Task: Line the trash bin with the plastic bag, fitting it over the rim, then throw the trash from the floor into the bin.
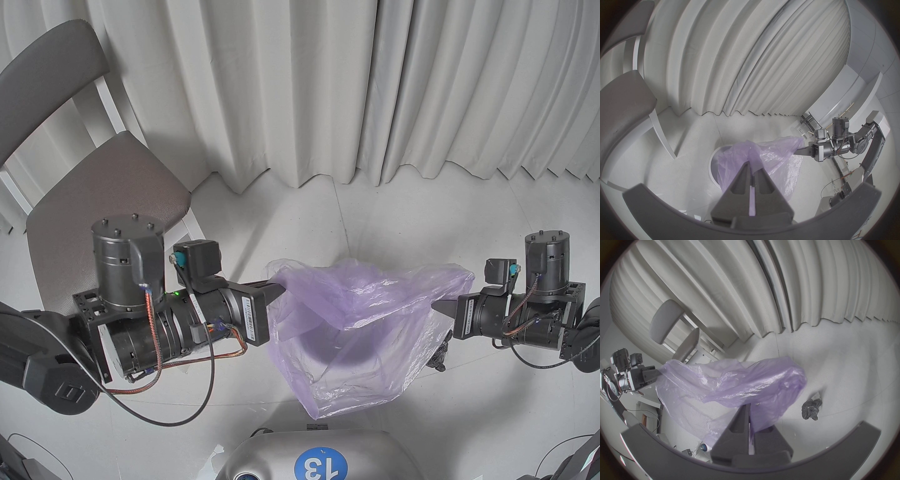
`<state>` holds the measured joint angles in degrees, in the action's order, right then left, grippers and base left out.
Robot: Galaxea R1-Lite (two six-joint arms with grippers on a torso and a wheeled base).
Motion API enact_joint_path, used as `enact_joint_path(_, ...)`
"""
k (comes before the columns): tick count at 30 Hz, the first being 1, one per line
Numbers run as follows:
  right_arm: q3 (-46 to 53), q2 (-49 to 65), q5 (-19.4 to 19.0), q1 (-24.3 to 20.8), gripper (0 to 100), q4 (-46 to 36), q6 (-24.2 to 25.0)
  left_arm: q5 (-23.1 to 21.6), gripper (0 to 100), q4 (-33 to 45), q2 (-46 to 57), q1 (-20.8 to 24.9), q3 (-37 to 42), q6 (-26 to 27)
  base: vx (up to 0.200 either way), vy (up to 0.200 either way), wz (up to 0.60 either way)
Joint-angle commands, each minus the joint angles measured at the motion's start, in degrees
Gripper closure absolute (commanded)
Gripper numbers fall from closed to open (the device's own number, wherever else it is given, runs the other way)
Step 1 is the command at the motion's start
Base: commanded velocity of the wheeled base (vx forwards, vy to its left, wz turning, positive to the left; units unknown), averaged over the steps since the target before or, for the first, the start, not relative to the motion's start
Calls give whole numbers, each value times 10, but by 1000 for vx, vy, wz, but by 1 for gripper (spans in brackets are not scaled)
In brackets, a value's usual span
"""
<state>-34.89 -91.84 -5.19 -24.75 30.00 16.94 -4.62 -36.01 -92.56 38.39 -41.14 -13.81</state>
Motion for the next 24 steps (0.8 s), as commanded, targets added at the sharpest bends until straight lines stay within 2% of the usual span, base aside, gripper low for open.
enact_joint_path(1,3,-51,-3,9,100,3,6,-1,100,-6,-39,2,-7,-1,0,0,0)
enact_joint_path(10,34,-99,2,0,100,75,39,3,100,-20,-24,9,20,0,0,0,0)
enact_joint_path(13,101,-93,5,-37,100,139,47,-1,100,-20,7,11,63,0,0,0,0)
enact_joint_path(15,127,-99,9,-46,100,168,46,-3,100,-20,2,6,63,-1,0,0,0)
enact_joint_path(19,134,-142,10,-39,100,226,53,-15,100,-24,-46,3,19,-8,0,0,0)
enact_joint_path(24,110,-234,0,13,100,326,85,-8,100,-46,-128,7,-76,-39,0,0,0)
